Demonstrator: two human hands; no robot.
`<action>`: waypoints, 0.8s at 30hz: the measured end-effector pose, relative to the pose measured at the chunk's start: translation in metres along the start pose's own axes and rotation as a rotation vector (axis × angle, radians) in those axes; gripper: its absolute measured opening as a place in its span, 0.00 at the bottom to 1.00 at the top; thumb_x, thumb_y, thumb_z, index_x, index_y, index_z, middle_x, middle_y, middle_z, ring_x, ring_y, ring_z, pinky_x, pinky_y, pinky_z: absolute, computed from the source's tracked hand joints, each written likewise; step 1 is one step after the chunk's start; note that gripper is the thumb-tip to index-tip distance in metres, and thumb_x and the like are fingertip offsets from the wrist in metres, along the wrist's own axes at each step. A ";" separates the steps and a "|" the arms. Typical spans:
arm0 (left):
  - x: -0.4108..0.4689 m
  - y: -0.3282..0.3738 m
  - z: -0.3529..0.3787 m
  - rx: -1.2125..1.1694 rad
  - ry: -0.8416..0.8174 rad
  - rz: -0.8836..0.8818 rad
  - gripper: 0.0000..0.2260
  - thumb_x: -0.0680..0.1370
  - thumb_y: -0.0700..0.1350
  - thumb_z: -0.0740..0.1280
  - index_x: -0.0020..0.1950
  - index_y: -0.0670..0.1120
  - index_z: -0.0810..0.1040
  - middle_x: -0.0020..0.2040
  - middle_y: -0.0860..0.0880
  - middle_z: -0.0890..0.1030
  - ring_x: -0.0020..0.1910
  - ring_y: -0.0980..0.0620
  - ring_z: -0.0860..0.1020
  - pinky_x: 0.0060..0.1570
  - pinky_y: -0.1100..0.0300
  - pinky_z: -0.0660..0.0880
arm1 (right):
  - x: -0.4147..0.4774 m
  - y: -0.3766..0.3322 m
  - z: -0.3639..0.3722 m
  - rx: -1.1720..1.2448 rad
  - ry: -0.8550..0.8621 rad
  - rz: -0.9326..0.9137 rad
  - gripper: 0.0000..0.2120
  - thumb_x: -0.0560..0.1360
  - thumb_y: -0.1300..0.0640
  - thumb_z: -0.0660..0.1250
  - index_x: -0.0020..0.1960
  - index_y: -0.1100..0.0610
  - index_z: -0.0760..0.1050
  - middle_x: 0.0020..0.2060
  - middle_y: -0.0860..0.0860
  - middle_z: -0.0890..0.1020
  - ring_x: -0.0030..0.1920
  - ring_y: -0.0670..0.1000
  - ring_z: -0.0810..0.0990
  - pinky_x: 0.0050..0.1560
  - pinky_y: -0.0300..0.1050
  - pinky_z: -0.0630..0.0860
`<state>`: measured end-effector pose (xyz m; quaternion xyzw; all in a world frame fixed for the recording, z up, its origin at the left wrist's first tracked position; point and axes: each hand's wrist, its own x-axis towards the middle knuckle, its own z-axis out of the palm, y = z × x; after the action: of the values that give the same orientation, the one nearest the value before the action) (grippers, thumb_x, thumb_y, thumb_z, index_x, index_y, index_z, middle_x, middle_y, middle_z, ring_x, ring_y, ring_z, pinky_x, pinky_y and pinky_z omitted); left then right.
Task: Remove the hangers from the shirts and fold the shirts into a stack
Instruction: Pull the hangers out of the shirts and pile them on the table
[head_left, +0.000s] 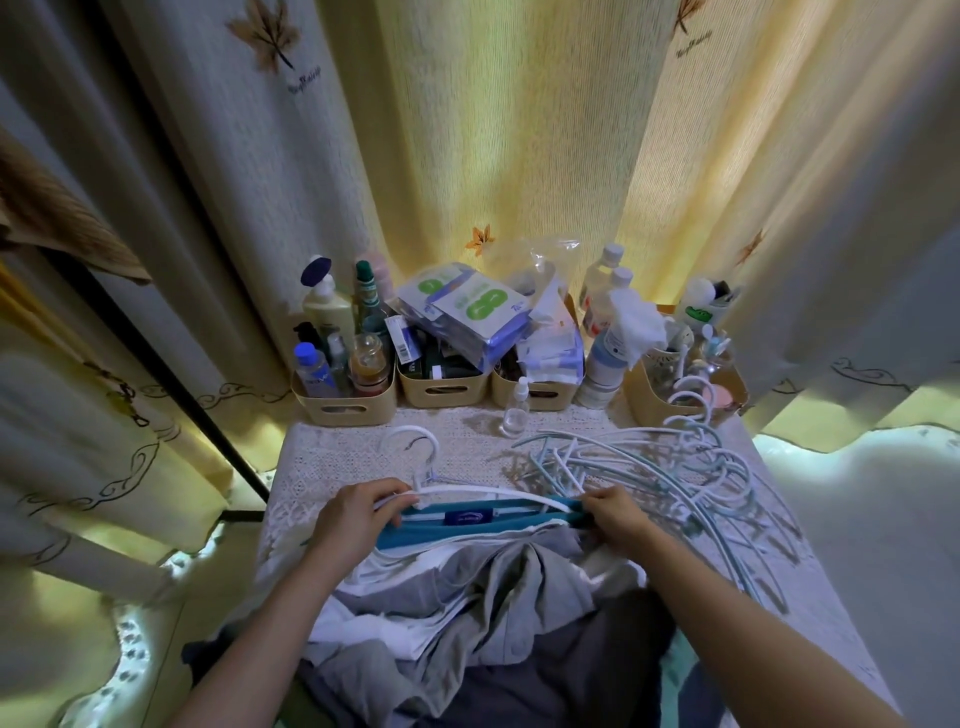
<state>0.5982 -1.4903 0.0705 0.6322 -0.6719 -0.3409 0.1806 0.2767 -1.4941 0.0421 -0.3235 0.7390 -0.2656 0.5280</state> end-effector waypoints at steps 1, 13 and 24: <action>-0.001 0.002 0.000 -0.022 0.016 0.006 0.09 0.78 0.51 0.66 0.38 0.57 0.79 0.30 0.54 0.79 0.36 0.55 0.78 0.41 0.53 0.75 | -0.001 0.005 -0.001 0.087 0.004 0.031 0.12 0.76 0.74 0.57 0.42 0.70 0.78 0.22 0.56 0.77 0.17 0.47 0.74 0.19 0.34 0.69; 0.013 0.007 -0.001 -0.193 0.018 0.011 0.08 0.77 0.48 0.67 0.40 0.58 0.81 0.29 0.52 0.80 0.36 0.54 0.81 0.48 0.50 0.77 | -0.038 -0.059 0.037 -0.446 0.549 -0.547 0.10 0.70 0.63 0.64 0.50 0.59 0.70 0.49 0.55 0.72 0.50 0.55 0.71 0.51 0.50 0.70; 0.005 0.000 0.015 -0.142 -0.021 -0.041 0.06 0.71 0.57 0.72 0.46 0.60 0.78 0.42 0.55 0.80 0.38 0.54 0.78 0.40 0.56 0.74 | -0.045 -0.054 0.051 -0.621 -0.163 -0.805 0.10 0.77 0.51 0.66 0.51 0.55 0.82 0.46 0.52 0.85 0.45 0.50 0.81 0.46 0.44 0.74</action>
<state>0.5876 -1.4917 0.0585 0.6277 -0.6348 -0.3981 0.2110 0.3461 -1.4982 0.0939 -0.7434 0.5565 -0.1896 0.3188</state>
